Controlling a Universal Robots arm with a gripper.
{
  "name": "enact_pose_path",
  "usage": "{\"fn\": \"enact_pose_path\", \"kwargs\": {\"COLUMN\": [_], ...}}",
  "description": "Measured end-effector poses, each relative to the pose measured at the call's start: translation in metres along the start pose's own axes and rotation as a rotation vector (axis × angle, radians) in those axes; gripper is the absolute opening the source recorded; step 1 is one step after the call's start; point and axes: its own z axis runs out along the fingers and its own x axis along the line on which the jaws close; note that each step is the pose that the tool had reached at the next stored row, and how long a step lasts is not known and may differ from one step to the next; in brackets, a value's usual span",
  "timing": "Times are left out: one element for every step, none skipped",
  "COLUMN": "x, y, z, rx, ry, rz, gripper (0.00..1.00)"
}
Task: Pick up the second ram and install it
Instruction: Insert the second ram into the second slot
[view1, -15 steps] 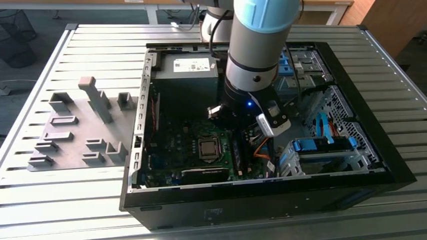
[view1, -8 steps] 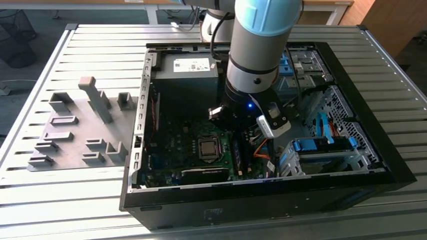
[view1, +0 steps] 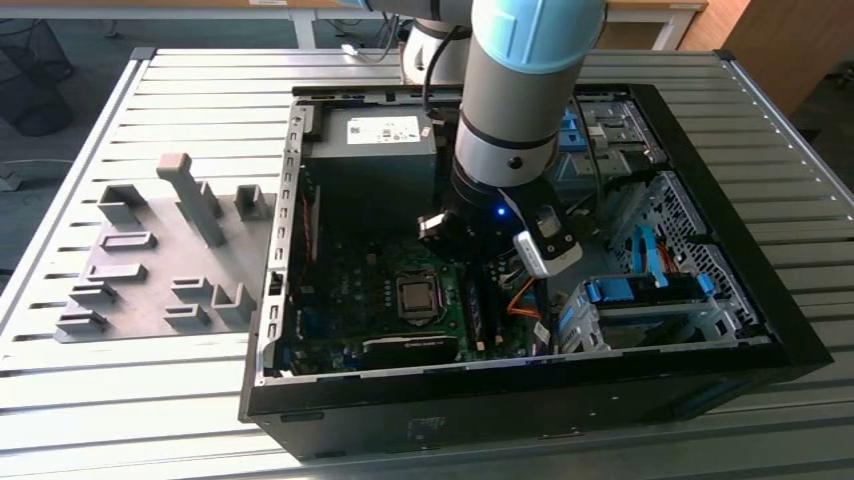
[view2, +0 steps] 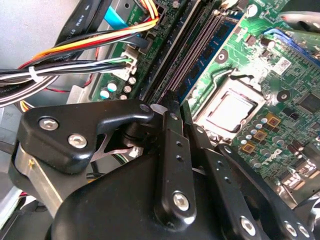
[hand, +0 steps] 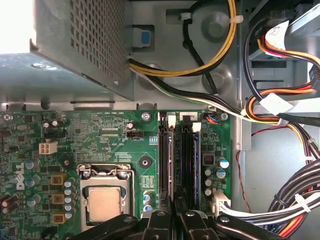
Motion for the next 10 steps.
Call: {"fn": "enact_pose_path", "kwargs": {"x": [0.0000, 0.0000, 0.0000, 0.0000, 0.0000, 0.0000, 0.0000, -0.0001, -0.0003, -0.0005], "y": [0.0000, 0.0000, 0.0000, 0.0000, 0.0000, 0.0000, 0.0000, 0.0000, 0.0000, 0.0000], "z": [0.0000, 0.0000, 0.0000, 0.0000, 0.0001, 0.0001, 0.0001, 0.0001, 0.0002, 0.0004], "rx": [0.0000, -0.0001, 0.0000, -0.0001, -0.0001, -0.0001, -0.0001, 0.0000, -0.0001, -0.0001], "ry": [0.0000, 0.0000, 0.0001, 0.0000, 0.0000, 0.0000, 0.0000, 0.0000, 0.0000, -0.0001], "rz": [0.000, 0.000, 0.000, 0.000, 0.000, 0.000, 0.000, -0.002, -0.004, -0.008], "gripper": [0.14, 0.14, 0.14, 0.14, 0.14, 0.14, 0.14, 0.14, 0.14, 0.14]}}
